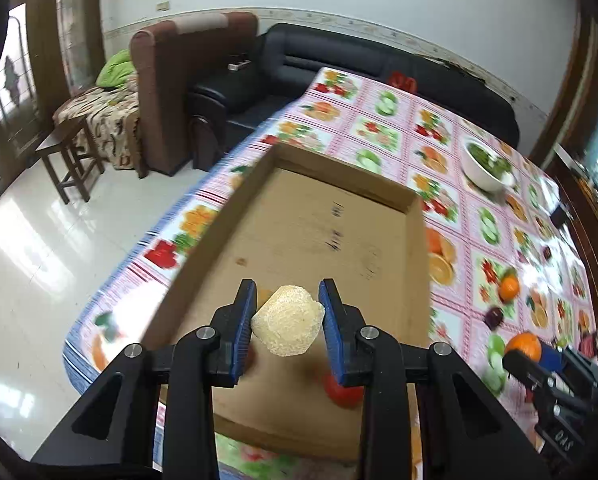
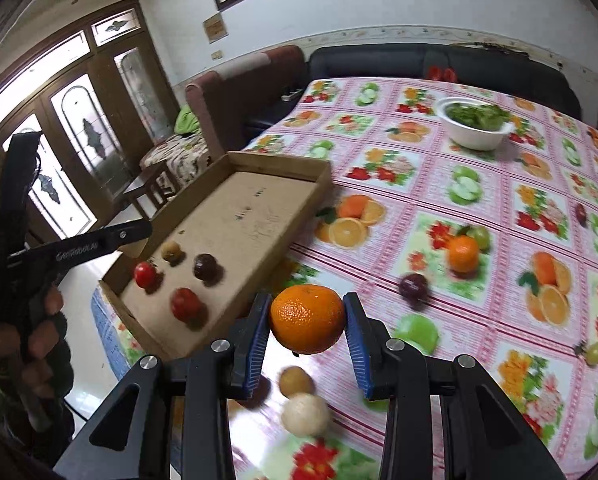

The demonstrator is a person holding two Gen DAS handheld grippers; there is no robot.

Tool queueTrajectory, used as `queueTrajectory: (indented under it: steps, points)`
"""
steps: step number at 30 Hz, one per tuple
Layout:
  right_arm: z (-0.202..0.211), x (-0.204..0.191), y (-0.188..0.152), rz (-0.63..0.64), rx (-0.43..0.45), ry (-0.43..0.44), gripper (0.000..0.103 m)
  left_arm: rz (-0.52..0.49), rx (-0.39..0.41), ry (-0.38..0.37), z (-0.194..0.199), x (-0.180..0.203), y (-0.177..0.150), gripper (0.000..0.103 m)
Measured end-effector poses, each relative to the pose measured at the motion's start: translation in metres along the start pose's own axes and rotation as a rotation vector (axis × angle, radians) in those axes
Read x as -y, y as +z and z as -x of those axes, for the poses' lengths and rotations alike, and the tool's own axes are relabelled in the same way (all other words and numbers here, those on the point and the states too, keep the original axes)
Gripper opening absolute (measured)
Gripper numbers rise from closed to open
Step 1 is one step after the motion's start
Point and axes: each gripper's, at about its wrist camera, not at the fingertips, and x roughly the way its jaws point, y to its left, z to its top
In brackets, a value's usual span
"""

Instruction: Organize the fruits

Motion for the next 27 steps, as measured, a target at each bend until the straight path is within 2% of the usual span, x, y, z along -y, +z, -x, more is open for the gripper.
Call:
queueTrajectory:
  steps: [5,12,20,27]
  points:
    - [-0.024,-0.024,0.015,0.029,-0.013,0.053,0.036,0.037,0.006,0.038,-0.01,-0.017,0.013,0.03]
    - [-0.068,-0.045,0.042,0.032,-0.044,0.1,0.036,0.046,-0.035,0.066,-0.039,-0.022,0.022,0.03]
    - [-0.121,-0.057,0.056,0.052,-0.116,0.076,0.036,0.049,-0.123,0.109,-0.079,-0.023,0.029,0.03]
    - [-0.145,-0.062,0.054,0.093,-0.161,0.053,0.036,0.041,-0.168,0.139,-0.095,-0.023,0.022,0.03]
